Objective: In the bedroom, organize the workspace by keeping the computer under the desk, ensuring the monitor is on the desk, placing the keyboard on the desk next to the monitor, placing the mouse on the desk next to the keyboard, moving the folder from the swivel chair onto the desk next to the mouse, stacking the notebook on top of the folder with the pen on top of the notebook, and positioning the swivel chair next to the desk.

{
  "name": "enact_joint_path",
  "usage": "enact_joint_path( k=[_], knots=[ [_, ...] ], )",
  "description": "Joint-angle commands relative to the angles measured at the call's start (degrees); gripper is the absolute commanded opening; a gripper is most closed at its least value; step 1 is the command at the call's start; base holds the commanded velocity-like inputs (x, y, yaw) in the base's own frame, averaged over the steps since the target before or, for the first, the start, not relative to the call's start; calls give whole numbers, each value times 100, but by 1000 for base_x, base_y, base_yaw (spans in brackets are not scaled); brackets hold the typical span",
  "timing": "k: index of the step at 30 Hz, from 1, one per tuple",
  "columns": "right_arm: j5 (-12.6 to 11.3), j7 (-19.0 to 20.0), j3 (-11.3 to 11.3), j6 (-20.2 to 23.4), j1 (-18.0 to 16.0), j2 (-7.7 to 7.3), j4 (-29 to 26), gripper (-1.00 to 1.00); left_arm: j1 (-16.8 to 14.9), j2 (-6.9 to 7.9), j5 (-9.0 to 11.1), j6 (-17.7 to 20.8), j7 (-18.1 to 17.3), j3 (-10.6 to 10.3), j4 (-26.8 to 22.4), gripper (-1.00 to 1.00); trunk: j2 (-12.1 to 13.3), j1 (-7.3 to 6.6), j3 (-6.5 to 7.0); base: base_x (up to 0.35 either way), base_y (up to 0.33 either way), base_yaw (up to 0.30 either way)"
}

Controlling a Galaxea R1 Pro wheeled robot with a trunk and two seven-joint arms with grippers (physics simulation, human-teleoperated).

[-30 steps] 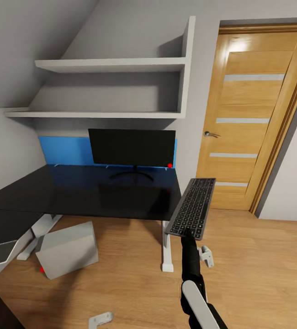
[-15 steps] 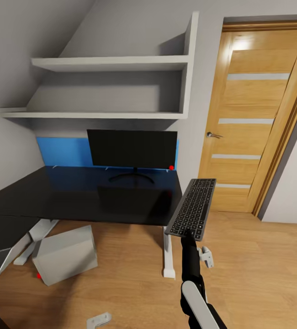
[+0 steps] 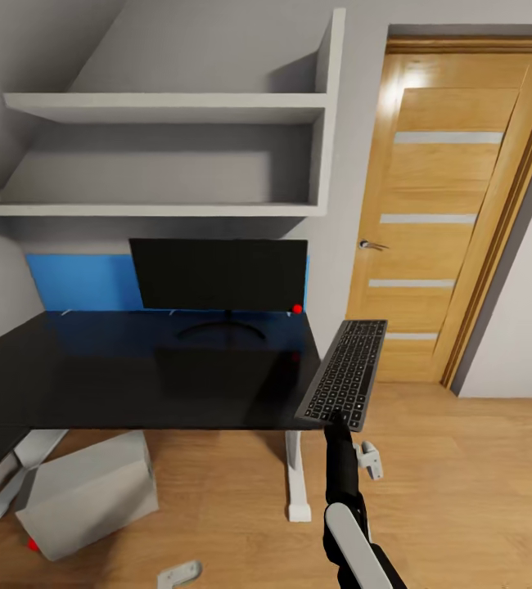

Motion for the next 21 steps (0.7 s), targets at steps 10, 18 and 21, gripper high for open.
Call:
enact_joint_path(
  k=[10,18,21],
  knots=[
    [-40,2,13,-28,-6,-1,7,-100,-5,-25,5,36,39,-33,115,100,-4,2,15,19,293,-237],
    [-45,2,35,-5,-6,-1,172,-100,-5,-54,7,28,16,-28,142,100,-4,2,18,-32,165,-48],
    [-48,7,38,30,-6,-6,220,-100,-5,-54,11,27,15,-28,146,100,-4,2,18,-1,7,-1]
  ],
)
